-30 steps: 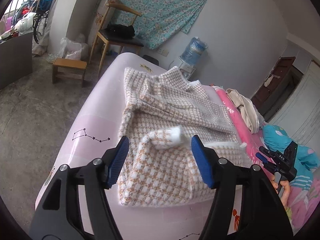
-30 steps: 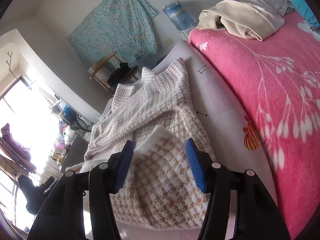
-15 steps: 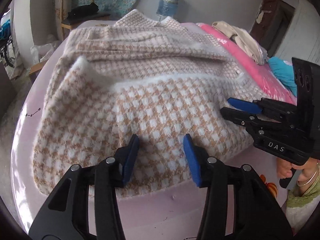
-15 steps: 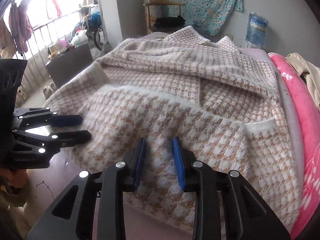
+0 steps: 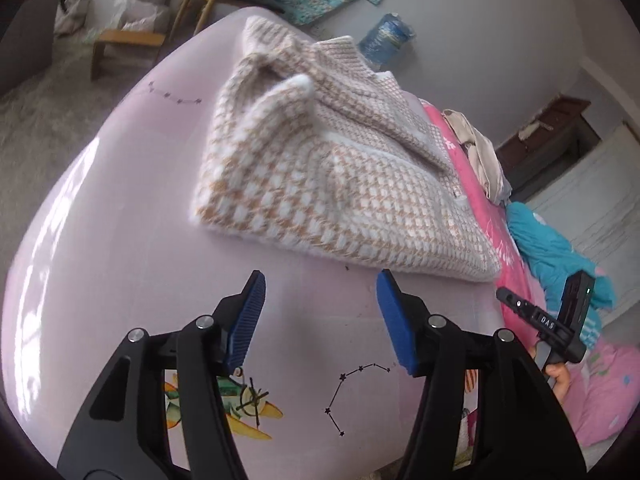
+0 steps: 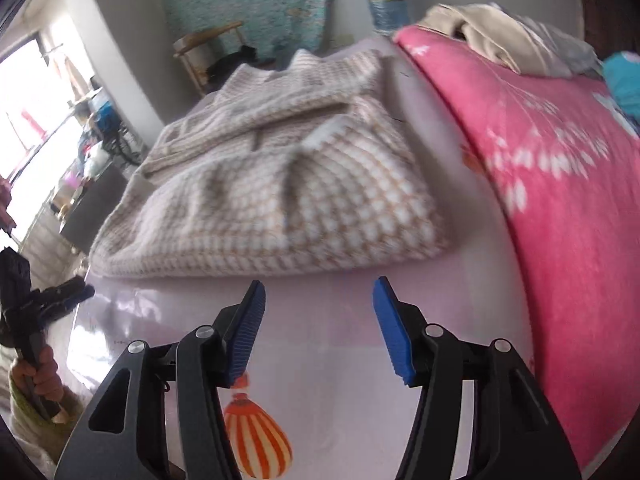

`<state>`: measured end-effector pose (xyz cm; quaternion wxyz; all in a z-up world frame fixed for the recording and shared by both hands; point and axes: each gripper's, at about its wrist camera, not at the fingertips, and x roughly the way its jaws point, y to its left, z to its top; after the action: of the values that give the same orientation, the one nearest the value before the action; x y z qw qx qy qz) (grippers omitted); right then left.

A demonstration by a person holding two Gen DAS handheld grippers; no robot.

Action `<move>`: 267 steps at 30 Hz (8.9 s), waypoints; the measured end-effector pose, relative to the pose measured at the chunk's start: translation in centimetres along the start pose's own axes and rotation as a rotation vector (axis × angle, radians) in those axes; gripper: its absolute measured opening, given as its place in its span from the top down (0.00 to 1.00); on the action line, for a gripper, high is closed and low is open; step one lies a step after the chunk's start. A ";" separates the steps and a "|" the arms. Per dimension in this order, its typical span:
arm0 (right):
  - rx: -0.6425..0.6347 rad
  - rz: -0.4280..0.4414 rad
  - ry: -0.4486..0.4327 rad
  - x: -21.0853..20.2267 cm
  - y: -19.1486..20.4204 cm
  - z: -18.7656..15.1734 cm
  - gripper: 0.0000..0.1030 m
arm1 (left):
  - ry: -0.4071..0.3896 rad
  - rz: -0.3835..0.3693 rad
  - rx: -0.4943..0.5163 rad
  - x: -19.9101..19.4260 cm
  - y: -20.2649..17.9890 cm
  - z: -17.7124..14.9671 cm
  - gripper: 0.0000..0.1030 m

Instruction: Fold large clothes

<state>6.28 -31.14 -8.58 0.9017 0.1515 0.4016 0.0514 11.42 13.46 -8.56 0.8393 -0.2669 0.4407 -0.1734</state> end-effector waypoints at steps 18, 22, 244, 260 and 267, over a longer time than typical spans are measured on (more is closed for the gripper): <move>0.315 -0.048 -0.168 5.8 -2.7 4.0 0.81 | -0.185 0.257 0.034 3.8 -2.4 2.8 0.85; 0.232 -0.055 -0.256 1.8 -0.8 4.8 0.87 | -0.270 0.326 0.216 0.9 -6.2 2.1 0.92; -0.306 -0.126 0.105 3.5 7.2 -1.0 0.66 | 0.036 0.256 0.258 0.7 -3.2 -0.6 0.84; -0.068 -0.193 0.040 0.0 1.7 1.0 0.61 | 0.079 0.440 0.272 2.4 -5.8 1.4 0.40; -0.113 -0.070 0.007 -0.9 6.6 2.0 0.33 | 0.110 0.472 0.264 3.6 -6.7 1.4 0.25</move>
<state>7.38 -25.51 -4.58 0.9087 0.0861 0.4062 0.0428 14.23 6.64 -6.18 0.8587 -0.0353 0.5094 -0.0432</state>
